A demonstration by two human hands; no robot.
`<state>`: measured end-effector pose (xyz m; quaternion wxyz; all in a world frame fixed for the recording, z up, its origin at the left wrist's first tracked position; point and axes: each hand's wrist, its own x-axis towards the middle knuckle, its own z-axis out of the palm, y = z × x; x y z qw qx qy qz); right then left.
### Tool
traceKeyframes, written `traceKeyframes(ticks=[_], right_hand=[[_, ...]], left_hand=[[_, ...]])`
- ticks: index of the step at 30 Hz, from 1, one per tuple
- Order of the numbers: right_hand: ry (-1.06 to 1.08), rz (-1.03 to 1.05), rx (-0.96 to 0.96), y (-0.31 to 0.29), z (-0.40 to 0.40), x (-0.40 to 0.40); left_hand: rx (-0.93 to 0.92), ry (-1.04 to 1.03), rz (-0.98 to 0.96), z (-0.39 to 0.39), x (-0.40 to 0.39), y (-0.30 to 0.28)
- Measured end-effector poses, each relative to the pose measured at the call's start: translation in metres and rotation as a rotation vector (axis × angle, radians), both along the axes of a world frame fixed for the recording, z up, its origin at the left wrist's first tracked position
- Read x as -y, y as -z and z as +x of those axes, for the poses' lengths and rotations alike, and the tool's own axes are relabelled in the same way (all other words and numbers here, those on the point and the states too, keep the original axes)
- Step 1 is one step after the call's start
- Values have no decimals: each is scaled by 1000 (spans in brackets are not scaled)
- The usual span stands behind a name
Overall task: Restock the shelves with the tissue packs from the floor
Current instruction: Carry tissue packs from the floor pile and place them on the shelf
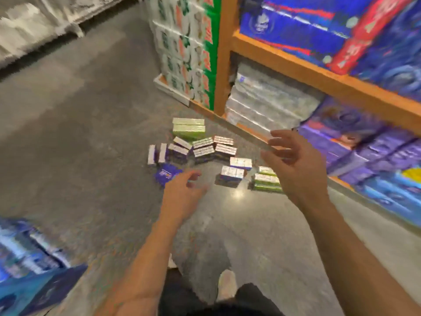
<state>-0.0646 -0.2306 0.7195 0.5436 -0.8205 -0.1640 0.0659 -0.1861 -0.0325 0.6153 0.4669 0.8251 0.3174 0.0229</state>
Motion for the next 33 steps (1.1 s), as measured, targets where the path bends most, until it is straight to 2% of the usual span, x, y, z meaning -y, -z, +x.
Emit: traceKeyframes(ticks=[4,10,15,19,23,26,30,33], right_hand=[[124,-116,-59,44,49,48],[234,-319,-147,109,145,55],[310,-384,-266,167,228,52],[401,-403,-346,242,297,78],[462,-442,-396,374,363,119],[455,-515,-480,502,397,155],[296,-684,-582,652,408,198],[133,-723,-618,715,397,212]], left_hand=[[-83,136,-94,75,41,35],[-159,260,-166,195,33,109],[-264,369,-227,315,38,168],[-328,436,-200,395,64,224],[-332,443,-160,458,112,340],[-362,516,36,480,152,457],[-438,571,262,484,198,612],[-533,551,402,478,215,690]])
